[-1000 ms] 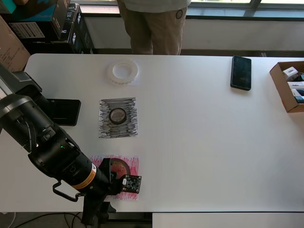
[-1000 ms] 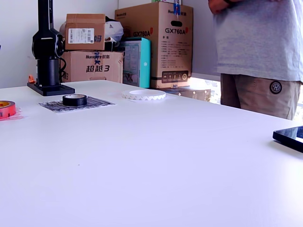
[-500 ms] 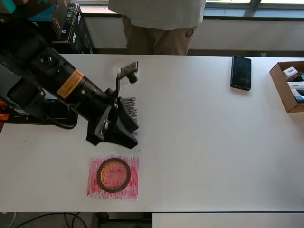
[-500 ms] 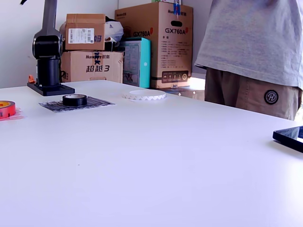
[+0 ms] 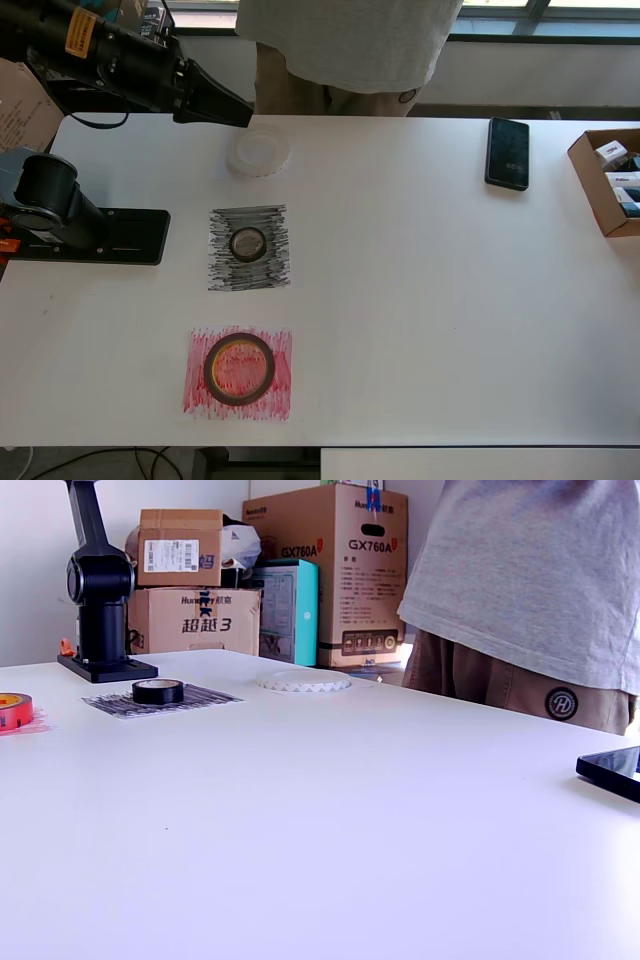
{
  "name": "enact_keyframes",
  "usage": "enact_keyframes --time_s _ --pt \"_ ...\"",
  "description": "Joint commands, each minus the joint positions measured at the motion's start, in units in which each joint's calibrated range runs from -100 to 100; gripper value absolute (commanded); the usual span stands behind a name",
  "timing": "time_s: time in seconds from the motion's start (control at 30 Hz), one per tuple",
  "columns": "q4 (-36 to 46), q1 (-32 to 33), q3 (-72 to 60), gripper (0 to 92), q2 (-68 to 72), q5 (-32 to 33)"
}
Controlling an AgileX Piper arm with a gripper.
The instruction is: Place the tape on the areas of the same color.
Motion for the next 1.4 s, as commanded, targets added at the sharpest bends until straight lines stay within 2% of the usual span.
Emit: enact_keyframes --time_s 0.0,0.37,0.5,0.57,0.8,1.13,1.37 --pt "-0.35 1.99 7.90 18.1 -14.88 -0.11" --pt "-0.95 2.70 22.89 0.7 -42.95 -0.36" --pt "-0.95 4.28 25.80 0.0 -49.87 -0.77" --pt "-1.29 4.52 27.62 0.0 -52.49 -3.14" --pt "-18.94 4.67 38.70 0.0 -59.23 -4.70" --pt "-34.72 5.46 49.88 0.0 -62.69 -6.50" --pt "-39.90 5.46 53.97 0.0 -62.69 -7.24"
